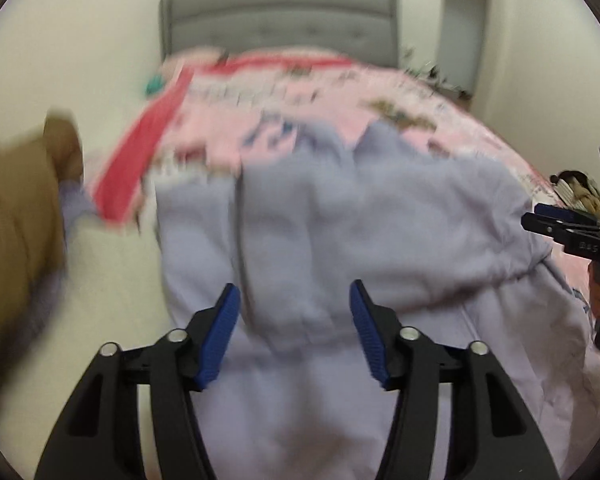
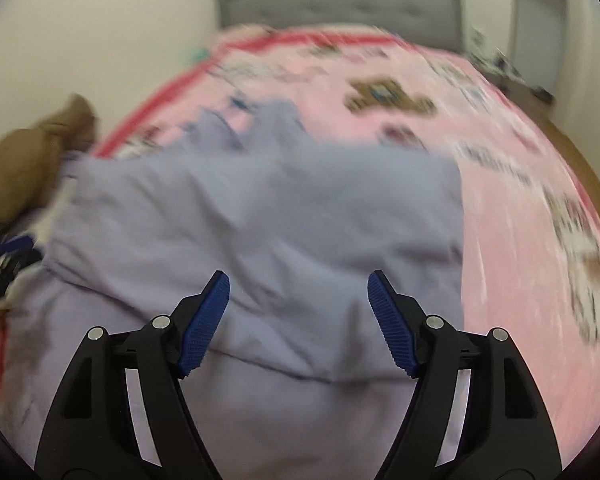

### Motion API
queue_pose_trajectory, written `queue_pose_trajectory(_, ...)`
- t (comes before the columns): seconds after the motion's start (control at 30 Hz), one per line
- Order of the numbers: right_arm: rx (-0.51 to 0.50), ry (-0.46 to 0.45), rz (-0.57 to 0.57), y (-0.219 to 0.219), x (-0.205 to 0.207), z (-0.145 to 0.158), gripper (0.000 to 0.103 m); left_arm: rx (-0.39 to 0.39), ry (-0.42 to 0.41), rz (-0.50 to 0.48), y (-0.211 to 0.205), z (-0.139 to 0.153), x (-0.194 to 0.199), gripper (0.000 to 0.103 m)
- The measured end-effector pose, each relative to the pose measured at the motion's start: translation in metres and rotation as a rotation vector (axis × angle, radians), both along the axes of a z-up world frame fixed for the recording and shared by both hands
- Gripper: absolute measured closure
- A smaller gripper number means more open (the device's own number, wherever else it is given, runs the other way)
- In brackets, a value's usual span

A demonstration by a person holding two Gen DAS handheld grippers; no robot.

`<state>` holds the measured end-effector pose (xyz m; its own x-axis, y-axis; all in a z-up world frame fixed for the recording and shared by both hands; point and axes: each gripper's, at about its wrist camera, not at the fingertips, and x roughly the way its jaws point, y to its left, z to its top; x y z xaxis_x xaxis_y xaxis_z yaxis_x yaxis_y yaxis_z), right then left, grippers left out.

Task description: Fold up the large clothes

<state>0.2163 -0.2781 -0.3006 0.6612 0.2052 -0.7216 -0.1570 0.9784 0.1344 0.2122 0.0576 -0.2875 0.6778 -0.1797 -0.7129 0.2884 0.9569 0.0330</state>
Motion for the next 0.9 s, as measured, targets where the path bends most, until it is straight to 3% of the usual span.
queue_pose_trajectory(0.13, 0.0, -0.025, 0.166, 0.025, 0.046, 0.033, 0.037, -0.051, 0.018, -0.142, 0.004, 0.017, 0.08, 0.03)
queue_pose_trajectory(0.23, 0.019, 0.033, 0.292, 0.052, 0.113, 0.038, 0.053, -0.05, 0.085, -0.211, -0.004, 0.012, 0.142, 0.028)
queue_pose_trajectory(0.4, -0.005, 0.092, 0.414, 0.089, 0.215, 0.04, 0.053, 0.03, 0.186, -0.34, -0.016, -0.01, 0.237, 0.028)
queue_pose_trajectory(0.47, -0.001, 0.115, 0.425, 0.104, 0.251, 0.035, 0.051, -0.015, 0.222, -0.342, -0.014, -0.025, 0.261, 0.028)
queue_pose_trajectory(0.53, 0.002, 0.165, 0.472, 0.12, 0.274, 0.027, 0.053, -0.018, 0.267, -0.355, -0.016, -0.043, 0.273, 0.028)
queue_pose_trajectory(0.67, -0.161, 0.241, 0.547, 0.148, 0.302, -0.004, 0.053, 0.072, 0.301, -0.466, -0.027, -0.068, 0.269, 0.032)
queue_pose_trajectory(0.77, -0.145, 0.313, 0.584, 0.152, 0.312, -0.022, 0.06, 0.062, 0.33, -0.513, -0.031, -0.078, 0.264, 0.035)
queue_pose_trajectory(0.83, -0.097, 0.321, 0.591, 0.152, 0.313, -0.03, 0.07, 0.02, 0.356, -0.503, -0.026, -0.082, 0.269, 0.042)
queue_pose_trajectory(0.87, -0.089, 0.315, 0.596, 0.153, 0.314, -0.031, 0.074, 0.017, 0.359, -0.5, -0.024, -0.083, 0.27, 0.051)
queue_pose_trajectory(0.9, -0.084, 0.309, 0.61, 0.154, 0.312, -0.033, 0.087, 0.029, 0.343, -0.507, -0.024, -0.084, 0.27, 0.065)
